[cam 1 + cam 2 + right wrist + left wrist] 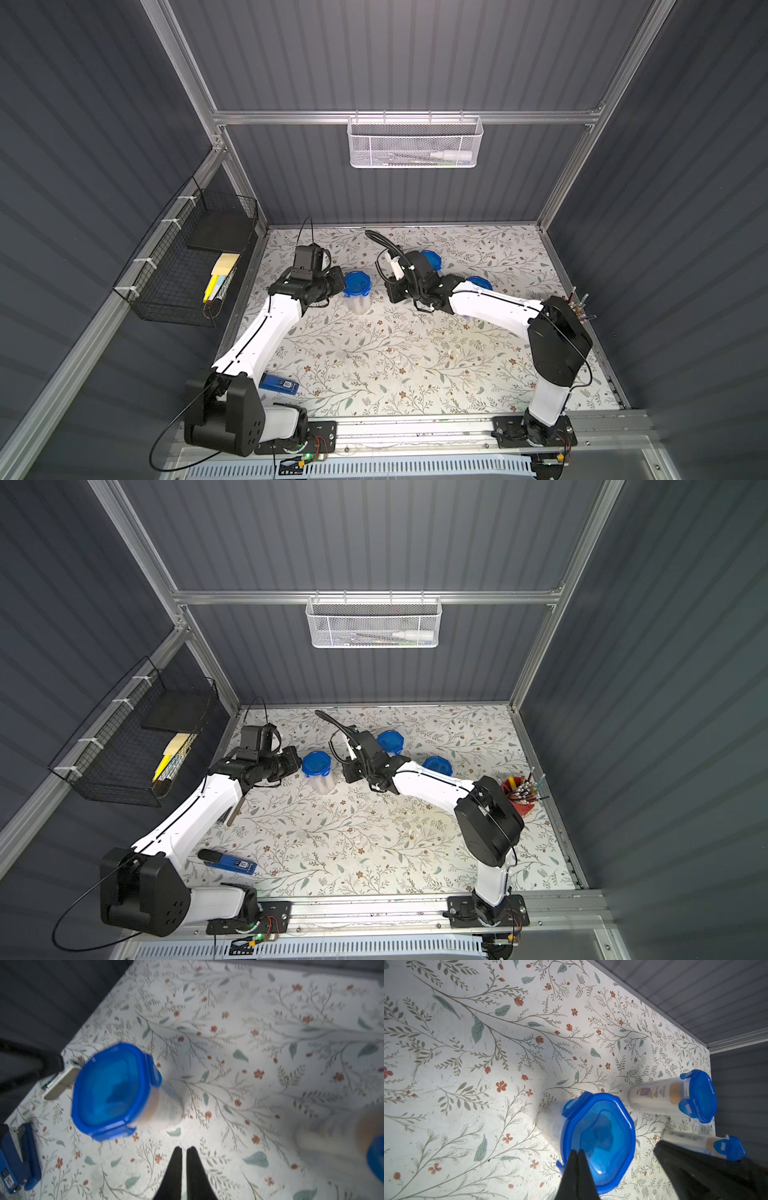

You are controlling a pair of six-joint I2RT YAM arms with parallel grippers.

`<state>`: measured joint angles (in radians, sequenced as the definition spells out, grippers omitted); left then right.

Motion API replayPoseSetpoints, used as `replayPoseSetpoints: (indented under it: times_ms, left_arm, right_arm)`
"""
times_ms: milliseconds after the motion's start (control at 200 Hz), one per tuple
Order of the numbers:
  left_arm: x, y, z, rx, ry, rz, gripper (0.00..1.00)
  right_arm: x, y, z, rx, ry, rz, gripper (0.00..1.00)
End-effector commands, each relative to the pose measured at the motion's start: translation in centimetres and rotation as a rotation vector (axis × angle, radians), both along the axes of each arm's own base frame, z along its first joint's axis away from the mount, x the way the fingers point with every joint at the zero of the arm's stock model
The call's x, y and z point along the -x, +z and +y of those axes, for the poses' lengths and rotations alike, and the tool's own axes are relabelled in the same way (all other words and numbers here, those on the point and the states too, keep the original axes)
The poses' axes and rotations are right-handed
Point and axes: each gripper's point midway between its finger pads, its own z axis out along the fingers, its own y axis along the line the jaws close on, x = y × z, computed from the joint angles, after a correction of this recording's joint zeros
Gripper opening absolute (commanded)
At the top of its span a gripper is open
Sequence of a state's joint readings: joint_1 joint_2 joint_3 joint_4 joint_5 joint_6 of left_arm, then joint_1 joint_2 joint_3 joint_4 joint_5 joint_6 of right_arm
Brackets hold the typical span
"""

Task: Take out toiletry kits
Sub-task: Adjust the container at the center of the board.

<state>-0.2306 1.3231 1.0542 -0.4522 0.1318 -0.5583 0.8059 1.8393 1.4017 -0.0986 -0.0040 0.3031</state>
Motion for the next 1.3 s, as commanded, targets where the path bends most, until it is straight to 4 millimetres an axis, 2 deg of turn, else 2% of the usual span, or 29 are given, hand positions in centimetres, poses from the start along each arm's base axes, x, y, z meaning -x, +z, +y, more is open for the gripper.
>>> replayPoseSetpoints:
  times_ms: [0, 270, 580, 690, 800, 971, 1296]
  left_arm:
    - [1.4, 0.4, 0.3, -0.010, -0.006, 0.010, 0.00]
    - [2.9, 0.1, -0.5, 0.039, -0.039, 0.033, 0.00]
    - [4.9, -0.3, -1.5, 0.093, -0.085, 0.069, 0.00]
    - [5.4, -0.3, -2.1, 0.110, -0.114, 0.079, 0.00]
    - [5.3, -1.2, -2.2, 0.097, -0.120, 0.096, 0.00]
    - [4.3, -2.8, -2.8, 0.102, -0.134, 0.129, 0.00]
    - [2.9, -3.5, -2.5, 0.055, -0.128, 0.135, 0.00]
  right_arm:
    - [-1.3, 0.3, 0.9, 0.046, 0.018, -0.032, 0.11]
    - [-4.4, 1.7, 4.7, 0.006, 0.061, -0.081, 0.11]
    - [-6.1, 0.8, 7.4, -0.056, 0.105, -0.089, 0.12]
    - [-6.5, 0.3, 7.9, -0.062, 0.107, -0.080, 0.13]
    - [-6.6, 0.0, 8.3, -0.070, 0.111, -0.071, 0.13]
    - [-6.5, -0.3, 8.2, -0.067, 0.106, -0.062, 0.13]
    - [-5.6, -0.9, 7.4, -0.068, 0.101, -0.027, 0.13]
